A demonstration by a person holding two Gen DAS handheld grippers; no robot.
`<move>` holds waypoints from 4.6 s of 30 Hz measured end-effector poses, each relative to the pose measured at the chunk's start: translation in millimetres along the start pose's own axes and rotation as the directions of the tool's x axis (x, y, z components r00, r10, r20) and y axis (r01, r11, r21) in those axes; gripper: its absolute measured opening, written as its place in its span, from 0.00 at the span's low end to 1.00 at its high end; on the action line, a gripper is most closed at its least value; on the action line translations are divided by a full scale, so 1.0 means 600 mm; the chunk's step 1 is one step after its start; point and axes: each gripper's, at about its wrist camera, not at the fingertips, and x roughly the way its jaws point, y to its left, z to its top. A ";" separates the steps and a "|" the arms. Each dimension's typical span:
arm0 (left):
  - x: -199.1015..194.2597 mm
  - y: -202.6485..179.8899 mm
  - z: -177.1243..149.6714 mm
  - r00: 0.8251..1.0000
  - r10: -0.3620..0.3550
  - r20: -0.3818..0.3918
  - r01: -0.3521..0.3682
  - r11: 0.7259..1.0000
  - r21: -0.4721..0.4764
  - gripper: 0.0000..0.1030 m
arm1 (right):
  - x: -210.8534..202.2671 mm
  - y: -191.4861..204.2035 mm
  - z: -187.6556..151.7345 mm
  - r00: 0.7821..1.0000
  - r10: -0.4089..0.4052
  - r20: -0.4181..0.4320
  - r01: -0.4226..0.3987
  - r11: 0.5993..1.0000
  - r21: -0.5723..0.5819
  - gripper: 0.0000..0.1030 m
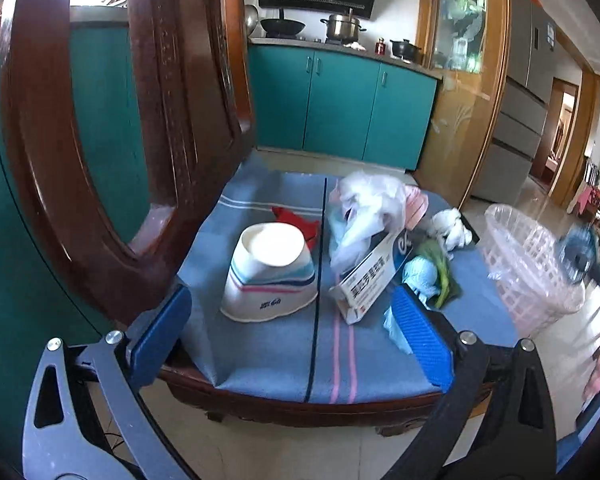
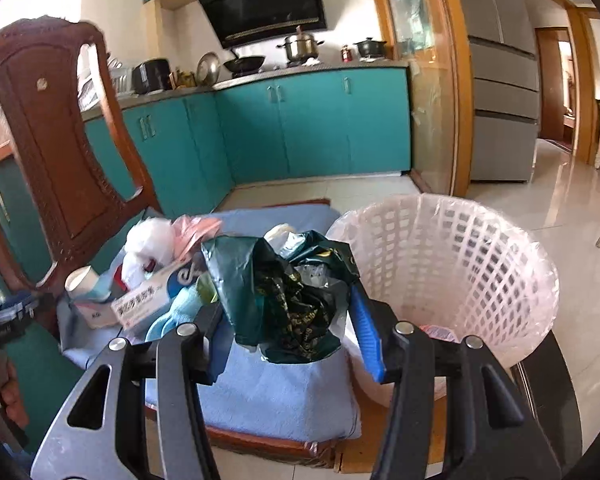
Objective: Collect trash
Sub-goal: 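Drop the dark green bag into the basket while the left tool drops the pink bag, then grasp the white bowl with the left tool while the right tool grasps the green leaf, then carry the green leaf with the right tool and release it into the basket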
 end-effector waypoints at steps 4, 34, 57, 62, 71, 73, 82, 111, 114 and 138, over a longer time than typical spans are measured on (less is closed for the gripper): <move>-0.004 0.007 -0.004 1.000 -0.011 0.014 0.011 1.000 -0.004 0.97 | -0.008 -0.035 0.039 0.988 -0.106 0.110 0.102 0.994 0.038 0.51; 0.009 -0.002 -0.016 1.000 0.014 -0.025 -0.013 0.999 0.030 0.97 | 0.005 0.133 -0.045 0.999 -0.038 0.002 0.038 0.978 -0.207 0.97; 0.014 -0.001 -0.018 0.999 0.026 -0.036 -0.025 0.999 0.022 0.97 | 0.014 0.128 -0.047 0.999 -0.026 -0.022 0.021 0.984 -0.178 0.97; 0.031 0.003 -0.009 0.998 0.047 -0.041 -0.047 0.999 -0.005 0.97 | 0.018 0.133 -0.049 0.999 -0.017 -0.036 0.011 0.984 -0.178 0.97; 0.101 -0.003 0.018 0.988 0.149 -0.031 -0.150 0.988 -0.045 0.97 | 0.036 0.138 -0.051 0.998 -0.006 -0.069 -0.006 0.986 -0.169 0.97; 0.119 -0.020 0.023 0.990 0.130 -0.054 -0.130 0.991 0.006 0.97 | 0.046 0.137 -0.051 0.996 0.001 -0.091 -0.015 0.989 -0.149 0.97; 0.163 -0.021 0.037 0.980 0.187 -0.068 -0.189 0.982 -0.026 0.97 | 0.133 0.155 -0.049 0.978 -0.011 -0.208 -0.012 0.994 -0.106 0.97; 0.126 0.009 0.069 0.998 0.050 0.050 -0.045 0.995 -0.085 0.67 | 0.208 0.134 -0.031 0.951 0.021 -0.308 -0.038 0.998 -0.047 0.11; 0.083 0.008 0.074 0.993 0.027 0.111 -0.019 0.997 -0.080 0.67 | 0.177 0.109 -0.018 0.955 0.099 -0.279 -0.096 0.995 0.026 0.11; 0.004 -0.066 0.032 0.988 -0.074 0.137 0.067 0.996 0.051 0.67 | 0.063 0.115 -0.021 0.951 0.255 -0.175 -0.259 0.966 -0.002 0.11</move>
